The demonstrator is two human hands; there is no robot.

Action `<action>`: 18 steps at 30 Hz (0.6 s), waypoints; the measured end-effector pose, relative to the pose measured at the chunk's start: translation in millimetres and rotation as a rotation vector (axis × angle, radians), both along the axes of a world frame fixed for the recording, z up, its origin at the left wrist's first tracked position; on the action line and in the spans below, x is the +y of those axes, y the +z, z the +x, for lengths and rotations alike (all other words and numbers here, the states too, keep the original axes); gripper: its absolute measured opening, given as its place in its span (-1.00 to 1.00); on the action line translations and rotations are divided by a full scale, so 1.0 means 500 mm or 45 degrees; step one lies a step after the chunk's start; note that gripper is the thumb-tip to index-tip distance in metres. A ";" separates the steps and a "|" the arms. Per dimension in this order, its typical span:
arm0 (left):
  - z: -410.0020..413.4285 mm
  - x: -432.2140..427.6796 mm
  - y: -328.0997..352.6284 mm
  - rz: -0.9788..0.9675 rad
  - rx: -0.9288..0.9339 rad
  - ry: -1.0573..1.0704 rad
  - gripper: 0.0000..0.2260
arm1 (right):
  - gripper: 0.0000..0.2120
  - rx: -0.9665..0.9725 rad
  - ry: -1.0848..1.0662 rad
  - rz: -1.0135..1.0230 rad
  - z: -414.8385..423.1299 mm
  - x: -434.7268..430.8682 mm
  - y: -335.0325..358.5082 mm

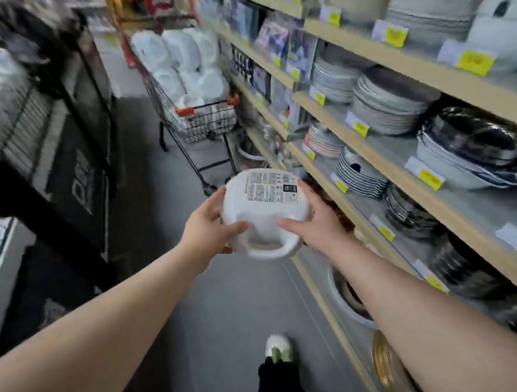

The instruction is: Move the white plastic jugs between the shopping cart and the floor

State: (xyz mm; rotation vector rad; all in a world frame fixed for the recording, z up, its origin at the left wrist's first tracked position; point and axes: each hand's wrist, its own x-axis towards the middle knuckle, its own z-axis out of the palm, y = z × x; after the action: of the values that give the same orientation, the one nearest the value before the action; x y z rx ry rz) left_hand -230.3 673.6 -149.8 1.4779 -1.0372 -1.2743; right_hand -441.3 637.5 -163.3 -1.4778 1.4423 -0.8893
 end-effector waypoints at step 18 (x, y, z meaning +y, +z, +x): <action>0.338 -0.607 0.024 -0.031 0.097 0.504 -0.24 | -0.14 -0.031 0.496 0.016 0.402 -0.752 0.037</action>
State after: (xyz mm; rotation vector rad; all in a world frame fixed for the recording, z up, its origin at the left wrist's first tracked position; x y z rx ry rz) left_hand -61.2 370.1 -137.9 1.5126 -0.6649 -1.0216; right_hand -240.5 261.4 -145.0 -1.6582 1.0863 -0.6518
